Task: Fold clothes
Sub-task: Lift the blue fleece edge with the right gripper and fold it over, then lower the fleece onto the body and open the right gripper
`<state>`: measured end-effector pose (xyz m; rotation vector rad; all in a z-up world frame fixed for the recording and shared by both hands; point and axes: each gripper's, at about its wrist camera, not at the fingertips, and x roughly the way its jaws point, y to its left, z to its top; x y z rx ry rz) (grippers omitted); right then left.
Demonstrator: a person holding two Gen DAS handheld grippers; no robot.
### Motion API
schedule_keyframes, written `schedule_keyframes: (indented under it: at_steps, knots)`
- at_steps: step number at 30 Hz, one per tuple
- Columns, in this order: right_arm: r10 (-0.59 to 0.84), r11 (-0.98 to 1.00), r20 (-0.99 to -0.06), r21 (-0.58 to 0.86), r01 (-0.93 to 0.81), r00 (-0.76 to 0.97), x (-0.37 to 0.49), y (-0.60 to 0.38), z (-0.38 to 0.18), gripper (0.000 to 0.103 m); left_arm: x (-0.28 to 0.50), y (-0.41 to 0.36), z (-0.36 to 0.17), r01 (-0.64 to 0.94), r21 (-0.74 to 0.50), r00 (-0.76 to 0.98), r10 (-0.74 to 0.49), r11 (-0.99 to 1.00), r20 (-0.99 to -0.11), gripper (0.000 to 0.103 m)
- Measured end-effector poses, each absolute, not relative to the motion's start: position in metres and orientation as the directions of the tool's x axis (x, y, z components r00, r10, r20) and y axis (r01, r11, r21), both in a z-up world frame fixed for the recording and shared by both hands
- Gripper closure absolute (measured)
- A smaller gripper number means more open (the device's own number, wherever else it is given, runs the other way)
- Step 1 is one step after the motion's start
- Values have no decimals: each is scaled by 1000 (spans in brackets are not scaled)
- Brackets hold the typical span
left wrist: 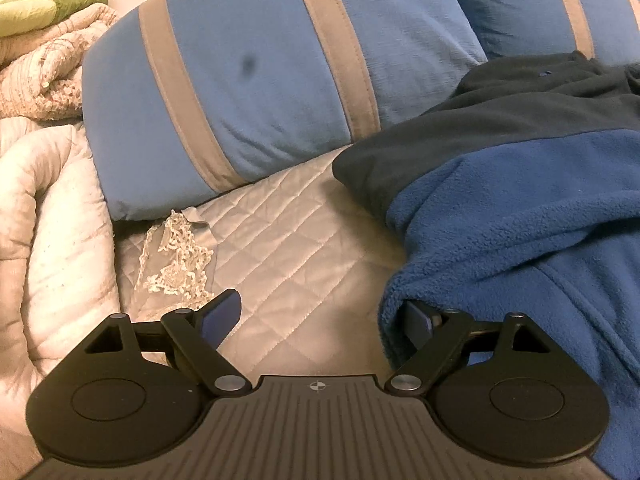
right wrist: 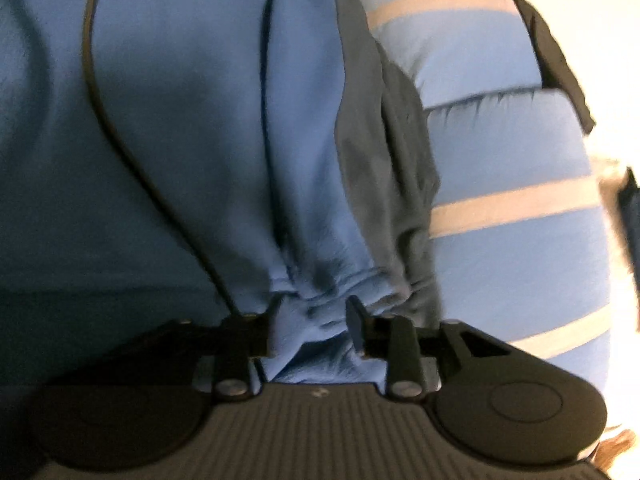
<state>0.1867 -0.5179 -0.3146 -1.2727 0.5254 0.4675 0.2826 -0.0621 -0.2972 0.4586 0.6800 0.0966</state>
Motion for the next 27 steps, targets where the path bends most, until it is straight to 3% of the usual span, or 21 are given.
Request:
schedule_keyframes:
  at_steps: [10,12,13,14,27]
  knots:
    - [35,58,-582,-810,-583,812,214,-500,-343,56,282,-62,-297,54,437,786,232,898,-573,18]
    - [21,49,-604,-796,-604,797,220,-498,-347,63,281,-62,-297,55,441,790,231,896,-568,18]
    - [10,51,-625,-779,-625,781,222,-497,-346,93,281,-62,-297,56,444,792,231,894,-566,18]
    - [0,53,-646,-762,-645,763,224,-495,-346,95,281,-62,-297,56,446,793,231,893,-563,18]
    - [23,96,-787,-612,-785,616,195,-486,-307,97,270,-85,-311,203,725,867,223,658,-445,17]
